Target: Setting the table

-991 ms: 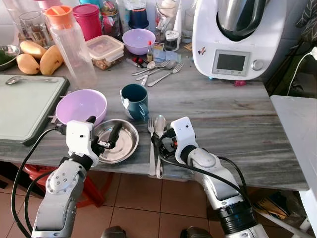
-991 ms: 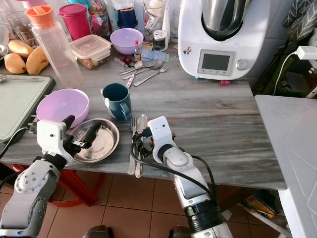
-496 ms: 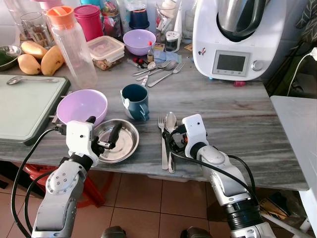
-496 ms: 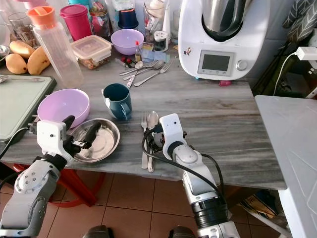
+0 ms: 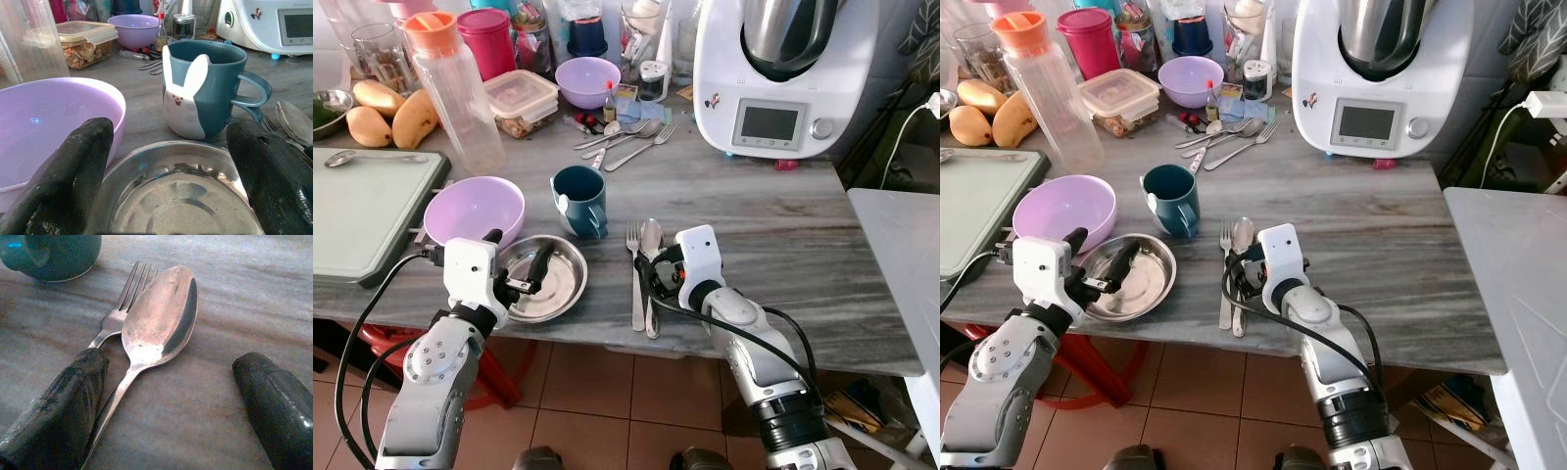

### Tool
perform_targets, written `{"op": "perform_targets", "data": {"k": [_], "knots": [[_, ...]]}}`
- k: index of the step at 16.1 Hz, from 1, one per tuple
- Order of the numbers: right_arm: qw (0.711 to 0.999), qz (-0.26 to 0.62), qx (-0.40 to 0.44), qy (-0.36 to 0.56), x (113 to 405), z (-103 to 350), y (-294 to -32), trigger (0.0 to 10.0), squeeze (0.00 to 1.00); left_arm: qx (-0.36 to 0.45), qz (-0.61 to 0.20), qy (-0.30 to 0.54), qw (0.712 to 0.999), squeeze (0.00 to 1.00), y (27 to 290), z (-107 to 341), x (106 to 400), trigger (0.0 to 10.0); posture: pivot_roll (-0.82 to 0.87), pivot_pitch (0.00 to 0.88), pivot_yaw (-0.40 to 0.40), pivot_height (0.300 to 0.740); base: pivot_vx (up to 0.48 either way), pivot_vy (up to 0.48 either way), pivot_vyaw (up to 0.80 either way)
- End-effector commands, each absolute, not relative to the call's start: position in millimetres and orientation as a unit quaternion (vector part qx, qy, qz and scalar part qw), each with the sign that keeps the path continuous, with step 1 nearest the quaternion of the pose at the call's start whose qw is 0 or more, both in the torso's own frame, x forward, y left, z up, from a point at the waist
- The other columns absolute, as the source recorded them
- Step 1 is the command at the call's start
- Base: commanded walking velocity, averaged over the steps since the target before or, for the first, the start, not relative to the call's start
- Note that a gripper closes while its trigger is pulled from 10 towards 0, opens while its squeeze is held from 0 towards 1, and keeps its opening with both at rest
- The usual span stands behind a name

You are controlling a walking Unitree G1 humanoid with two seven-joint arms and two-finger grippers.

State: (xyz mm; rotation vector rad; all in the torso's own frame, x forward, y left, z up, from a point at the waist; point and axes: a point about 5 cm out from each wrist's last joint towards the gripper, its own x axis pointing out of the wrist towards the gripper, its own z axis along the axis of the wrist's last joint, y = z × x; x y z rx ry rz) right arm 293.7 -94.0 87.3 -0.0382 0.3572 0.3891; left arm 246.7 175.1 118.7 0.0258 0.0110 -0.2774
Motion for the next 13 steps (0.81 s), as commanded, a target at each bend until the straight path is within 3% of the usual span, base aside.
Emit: {"op": "perform_targets", "data": {"k": [1, 6, 13], "knots": [[0.965, 0.187, -0.013, 0.185, 295.2, 84.1, -96.2, 10.0, 1.00, 0.019, -0.137, 0.004, 0.990, 0.00, 177.0, 119.9, 247.1, 10.0, 0.04, 0.050, 0.029, 0.740, 0.000, 0.000, 0.00], [0.962, 0.199, 0.007, 0.185, 303.0, 84.4, -91.1, 10.0, 1.00, 0.018, -0.139, 0.003, 0.990, 0.00, 175.8, 120.0, 247.7, 10.0, 0.04, 0.049, 0.029, 0.740, 0.000, 0.000, 0.00], [0.972, 0.201, 0.045, 0.114, 302.1, 103.6, -93.5, 10.0, 1.00, 0.016, -0.137, 0.002, 0.990, 0.00, 175.8, 120.2, 248.1, 10.0, 0.04, 0.046, 0.030, 0.740, 0.000, 0.000, 0.00]]}}
